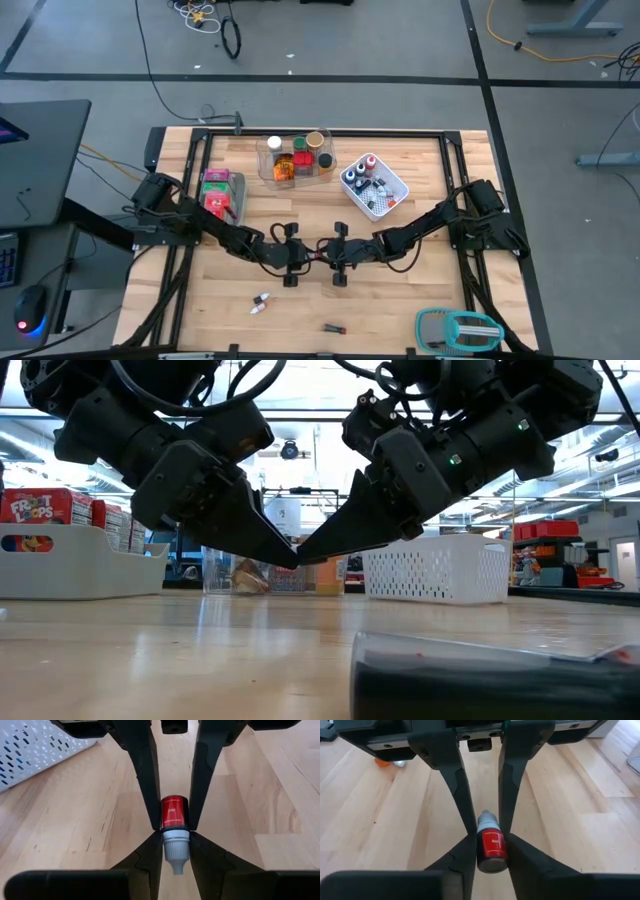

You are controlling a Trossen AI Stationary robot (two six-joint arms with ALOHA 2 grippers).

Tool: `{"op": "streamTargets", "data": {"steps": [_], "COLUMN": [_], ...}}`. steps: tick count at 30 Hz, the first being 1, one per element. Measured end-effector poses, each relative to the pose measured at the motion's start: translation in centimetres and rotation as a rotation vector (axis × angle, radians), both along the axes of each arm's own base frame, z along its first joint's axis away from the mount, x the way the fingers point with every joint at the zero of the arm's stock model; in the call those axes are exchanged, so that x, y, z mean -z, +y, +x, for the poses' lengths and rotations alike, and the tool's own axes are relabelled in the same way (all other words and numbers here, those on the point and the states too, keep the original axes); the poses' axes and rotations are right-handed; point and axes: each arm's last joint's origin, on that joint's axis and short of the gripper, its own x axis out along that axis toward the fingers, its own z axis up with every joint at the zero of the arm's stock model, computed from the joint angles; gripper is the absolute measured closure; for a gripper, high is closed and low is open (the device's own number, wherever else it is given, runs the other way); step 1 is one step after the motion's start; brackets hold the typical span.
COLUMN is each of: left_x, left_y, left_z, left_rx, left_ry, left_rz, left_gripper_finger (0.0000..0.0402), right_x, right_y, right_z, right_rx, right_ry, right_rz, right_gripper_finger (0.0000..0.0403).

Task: Pick & Place Kitchen Items
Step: Put the red food coloring bottle into the white bin

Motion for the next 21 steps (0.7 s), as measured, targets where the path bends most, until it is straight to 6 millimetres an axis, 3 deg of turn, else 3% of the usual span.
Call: {"op": "streamTargets", "data": {"steps": [5,11,17,21], "left_x": [0.0,0.0,-0.2,0.3], "left_y": [0.0,0.0,0.0,0.1], "left_z": [0.0,0.0,0.1,-0.2], "left_rx": [0.005,0.001,-0.005,-0.012], "left_ry": [0.001,0.001,-0.011,0.022], "left_rz": [0.008,0.007,0.003,0.020], "left_gripper_finger": [0.0303,0.0303,0.0299,0.0276], "right_x": [0.0,-0.1,-1.6,-2.8], "right_y": [0.0,0.0,-0.4,-0.6], "right_z": [0.0,-0.1,-0.6,-1.4], "right_rx": [0.000,-0.010,-0.004,0.001], "right_ry": [0.001,0.011,0.038,0.074], "right_rz": [0.002,-0.014,-0.026,-0.015], "right_gripper_finger": [0.0317,0.0298,0.0316,0.0320]}}
